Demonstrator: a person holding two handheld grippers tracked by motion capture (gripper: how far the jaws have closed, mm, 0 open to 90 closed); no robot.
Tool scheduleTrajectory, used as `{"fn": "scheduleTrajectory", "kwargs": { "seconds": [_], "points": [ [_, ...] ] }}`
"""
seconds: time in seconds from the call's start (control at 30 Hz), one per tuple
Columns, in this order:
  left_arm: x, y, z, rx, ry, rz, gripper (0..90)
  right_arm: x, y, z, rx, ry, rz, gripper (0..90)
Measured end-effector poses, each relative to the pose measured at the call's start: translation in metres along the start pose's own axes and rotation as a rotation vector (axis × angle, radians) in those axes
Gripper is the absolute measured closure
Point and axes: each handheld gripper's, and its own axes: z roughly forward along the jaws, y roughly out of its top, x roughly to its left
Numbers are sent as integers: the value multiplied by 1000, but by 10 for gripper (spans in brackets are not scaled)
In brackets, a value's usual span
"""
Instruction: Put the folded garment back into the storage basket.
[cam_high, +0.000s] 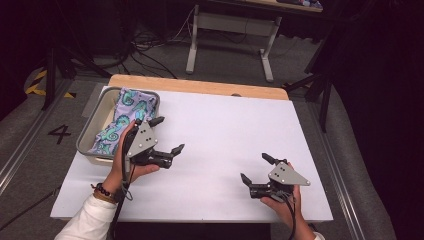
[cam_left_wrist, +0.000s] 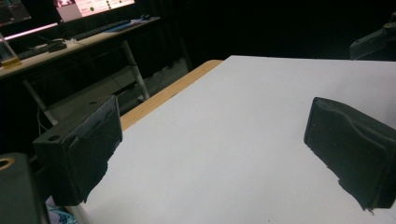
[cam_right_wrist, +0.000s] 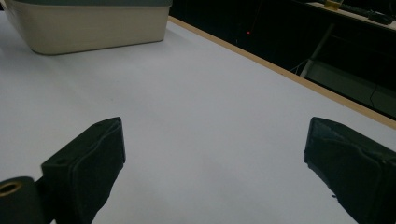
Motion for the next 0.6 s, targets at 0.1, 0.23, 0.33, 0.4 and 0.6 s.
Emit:
{"fn": "scheduleTrajectory", "kwargs": {
  "seconds": [0.1,0.23,0.33,0.4,0.6],
  "points": [
    [-2,0,0,-3,-3,4,54,0,0,0,3,-2,-2,57],
    [-8,0,0,-2,-18,18,54,1,1,-1,-5,0,0,57],
    [-11,-1,1,4,-23,25,56,2,1,-2,-4,2,0,58],
    [-12,-1,1,2,-22,30,58,2,2,-2,-6,3,-2,58],
    [-23,-5,-1,8,-43,42,61,5,1,-3,-9,7,-9,59]
  ]
}}
